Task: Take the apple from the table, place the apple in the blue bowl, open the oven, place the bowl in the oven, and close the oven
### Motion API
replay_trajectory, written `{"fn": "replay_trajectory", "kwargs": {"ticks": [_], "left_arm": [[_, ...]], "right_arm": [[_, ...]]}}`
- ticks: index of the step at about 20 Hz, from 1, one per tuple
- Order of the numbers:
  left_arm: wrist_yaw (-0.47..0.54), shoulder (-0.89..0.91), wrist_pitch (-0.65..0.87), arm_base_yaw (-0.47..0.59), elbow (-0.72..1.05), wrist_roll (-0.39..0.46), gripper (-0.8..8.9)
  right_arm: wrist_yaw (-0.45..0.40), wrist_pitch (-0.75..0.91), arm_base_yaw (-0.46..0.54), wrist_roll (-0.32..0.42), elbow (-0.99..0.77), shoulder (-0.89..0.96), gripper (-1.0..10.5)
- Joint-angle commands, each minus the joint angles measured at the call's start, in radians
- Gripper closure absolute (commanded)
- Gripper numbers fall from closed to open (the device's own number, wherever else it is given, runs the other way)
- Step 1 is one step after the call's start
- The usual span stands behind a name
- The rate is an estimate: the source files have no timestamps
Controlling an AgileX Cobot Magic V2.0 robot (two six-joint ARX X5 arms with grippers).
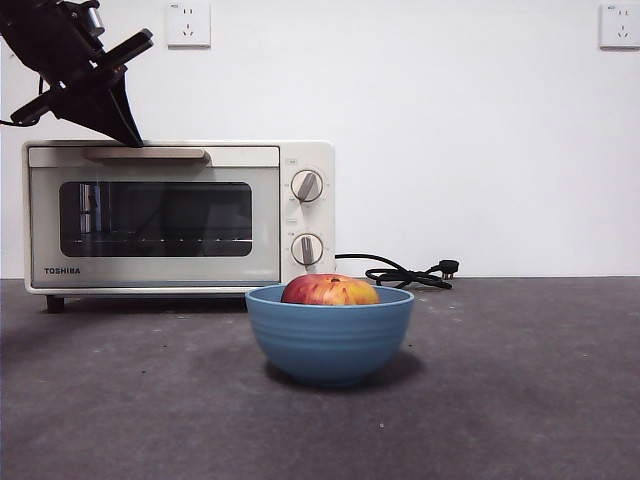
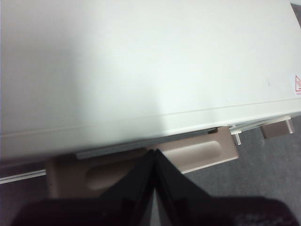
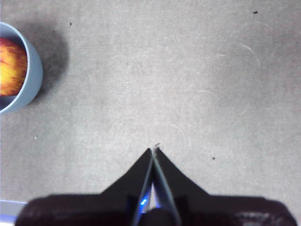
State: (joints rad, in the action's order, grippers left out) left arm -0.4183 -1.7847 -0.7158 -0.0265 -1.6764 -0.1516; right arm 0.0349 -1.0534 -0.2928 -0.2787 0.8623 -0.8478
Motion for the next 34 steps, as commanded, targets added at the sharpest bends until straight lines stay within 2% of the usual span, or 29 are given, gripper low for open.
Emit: {"fn": "replay_trajectory", "kwargs": {"ticks": [1, 10, 14, 18, 22, 34], "left_arm": [[0.010, -0.017, -0.024, 0.000, -0.001, -0.002, 8.19], [0.057, -0.014, -0.169, -0.011, -0.001, 0.081, 8.19], [0.179, 0.011, -0.230, -0.056, -0.001, 0.137, 8.19], [0.197, 0.037, -0.234, -0.098, -0.001, 0.140, 8.19], [0.263, 0.037, -0.257, -0.132, 0.000, 0.154, 8.19], [0.263, 0.039, -0.274, -0.159, 0.000, 0.159, 8.19]], "right_arm": [[0.003, 0.006, 0.000, -0.010, -0.011, 0.002, 9.5], [0.003, 0.024, 0.000, -0.010, -0.010, 0.002, 9.5], [0.003, 0.031, 0.000, -0.011, -0.010, 0.002, 9.5], [0.003, 0.036, 0.000, -0.010, -0.010, 0.002, 9.5], [0.003, 0.035, 0.000, -0.010, -0.010, 0.002, 9.5], [0.003, 0.036, 0.000, -0.010, -0.010, 0.002, 9.5]]}}
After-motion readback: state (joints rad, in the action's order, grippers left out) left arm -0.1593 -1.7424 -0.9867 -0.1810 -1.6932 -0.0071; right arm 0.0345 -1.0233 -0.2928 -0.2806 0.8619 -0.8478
